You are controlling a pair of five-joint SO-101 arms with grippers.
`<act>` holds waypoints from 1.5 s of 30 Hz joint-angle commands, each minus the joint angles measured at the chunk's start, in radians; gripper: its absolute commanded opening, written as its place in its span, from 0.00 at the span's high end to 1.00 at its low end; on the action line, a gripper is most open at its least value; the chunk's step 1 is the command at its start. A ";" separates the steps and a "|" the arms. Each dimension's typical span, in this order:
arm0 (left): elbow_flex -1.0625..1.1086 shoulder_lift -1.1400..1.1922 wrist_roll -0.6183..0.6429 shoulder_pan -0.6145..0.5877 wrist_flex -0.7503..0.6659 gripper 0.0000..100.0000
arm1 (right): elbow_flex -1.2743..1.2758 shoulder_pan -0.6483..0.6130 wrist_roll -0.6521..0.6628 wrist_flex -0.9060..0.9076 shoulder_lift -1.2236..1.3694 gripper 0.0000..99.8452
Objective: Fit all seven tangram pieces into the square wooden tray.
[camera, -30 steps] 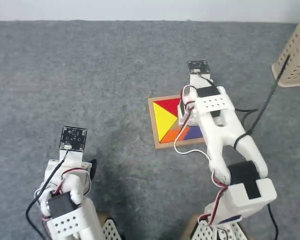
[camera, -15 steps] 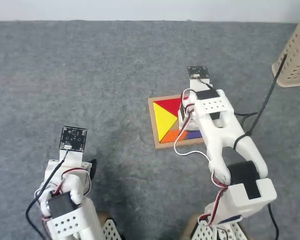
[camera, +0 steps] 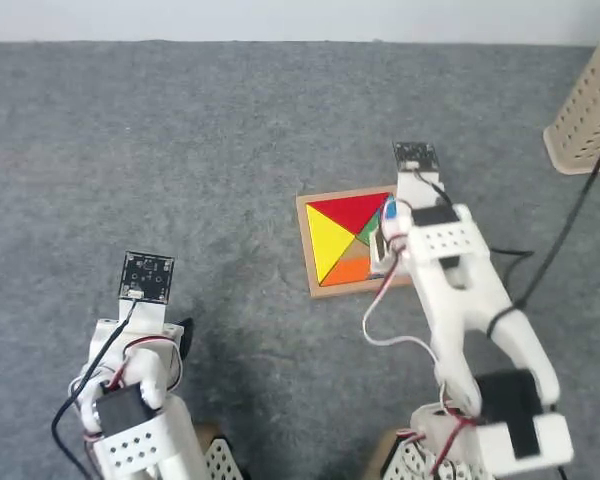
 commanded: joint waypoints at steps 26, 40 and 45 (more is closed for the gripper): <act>-0.008 -0.015 -0.011 -0.006 0.003 0.72 | 0.451 0.021 0.012 -0.180 -0.708 0.99; -0.008 -0.015 -0.011 -0.006 0.003 0.72 | 0.585 0.022 0.012 -0.150 -0.949 0.99; -0.008 -0.015 -0.011 -0.006 0.003 0.72 | 0.704 0.022 0.014 -0.150 -1.152 0.99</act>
